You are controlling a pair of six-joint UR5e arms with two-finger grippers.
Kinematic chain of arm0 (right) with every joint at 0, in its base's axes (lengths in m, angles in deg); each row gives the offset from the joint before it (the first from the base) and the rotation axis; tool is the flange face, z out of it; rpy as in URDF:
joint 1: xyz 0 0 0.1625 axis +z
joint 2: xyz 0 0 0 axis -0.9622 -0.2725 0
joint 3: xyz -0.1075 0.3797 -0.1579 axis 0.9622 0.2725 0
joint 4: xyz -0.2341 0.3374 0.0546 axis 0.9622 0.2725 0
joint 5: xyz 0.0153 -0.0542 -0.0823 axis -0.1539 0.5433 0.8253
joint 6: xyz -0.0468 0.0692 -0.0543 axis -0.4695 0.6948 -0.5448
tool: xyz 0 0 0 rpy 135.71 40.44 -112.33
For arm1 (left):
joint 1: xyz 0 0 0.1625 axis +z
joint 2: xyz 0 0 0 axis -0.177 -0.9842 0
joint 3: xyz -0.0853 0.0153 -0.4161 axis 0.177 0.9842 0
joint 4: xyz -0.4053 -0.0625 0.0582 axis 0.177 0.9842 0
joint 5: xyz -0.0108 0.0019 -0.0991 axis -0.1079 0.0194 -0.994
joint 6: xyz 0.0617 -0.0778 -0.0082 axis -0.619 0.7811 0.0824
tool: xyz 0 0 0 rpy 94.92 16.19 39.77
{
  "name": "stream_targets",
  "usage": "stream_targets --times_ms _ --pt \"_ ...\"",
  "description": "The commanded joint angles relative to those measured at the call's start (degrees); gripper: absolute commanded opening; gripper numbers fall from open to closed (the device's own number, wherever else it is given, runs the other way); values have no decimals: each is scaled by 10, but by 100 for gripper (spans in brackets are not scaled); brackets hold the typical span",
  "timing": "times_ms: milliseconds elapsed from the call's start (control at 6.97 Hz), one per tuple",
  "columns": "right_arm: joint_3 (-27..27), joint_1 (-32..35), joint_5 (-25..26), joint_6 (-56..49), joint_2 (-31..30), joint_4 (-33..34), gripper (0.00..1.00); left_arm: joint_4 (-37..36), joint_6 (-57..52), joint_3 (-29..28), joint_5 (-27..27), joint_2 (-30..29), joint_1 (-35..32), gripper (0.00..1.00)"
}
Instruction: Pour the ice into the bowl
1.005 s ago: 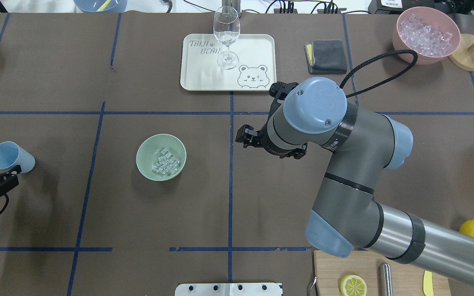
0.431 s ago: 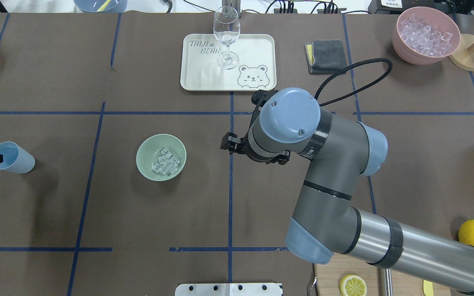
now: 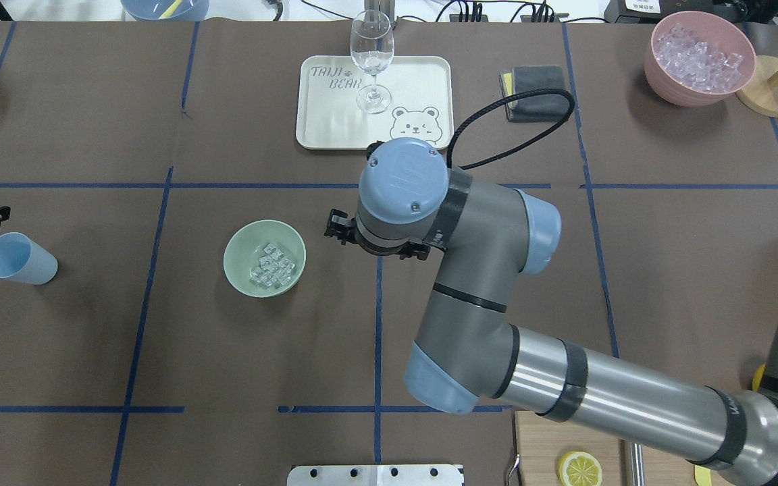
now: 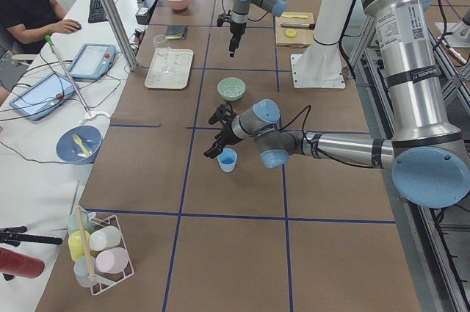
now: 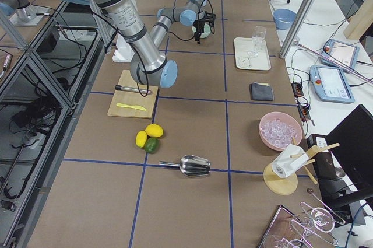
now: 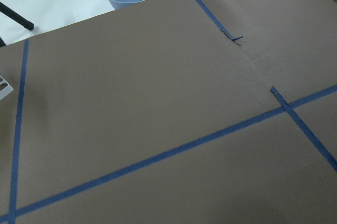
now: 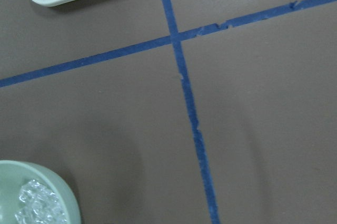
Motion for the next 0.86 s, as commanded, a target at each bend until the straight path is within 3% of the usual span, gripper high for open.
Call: stream_targets --times_ms 0,287,431,574,718 --pt "113 -10 19 -1 80 -40 100 -91 -49 -4 -48 -44 -55 100" --pt "201 -23 21 -2 129 -76 100 -120 -81 -16 -52 -47 -64 100" --pt "214 -40 42 -3 129 -80 100 -142 -90 -18 -63 -47 -64 100" --pt "218 -50 55 -3 130 -81 98 -175 -128 -20 -113 -48 -88 100" --pt "219 -57 56 -2 128 -80 72 -183 -138 -20 -157 -52 -114 100"
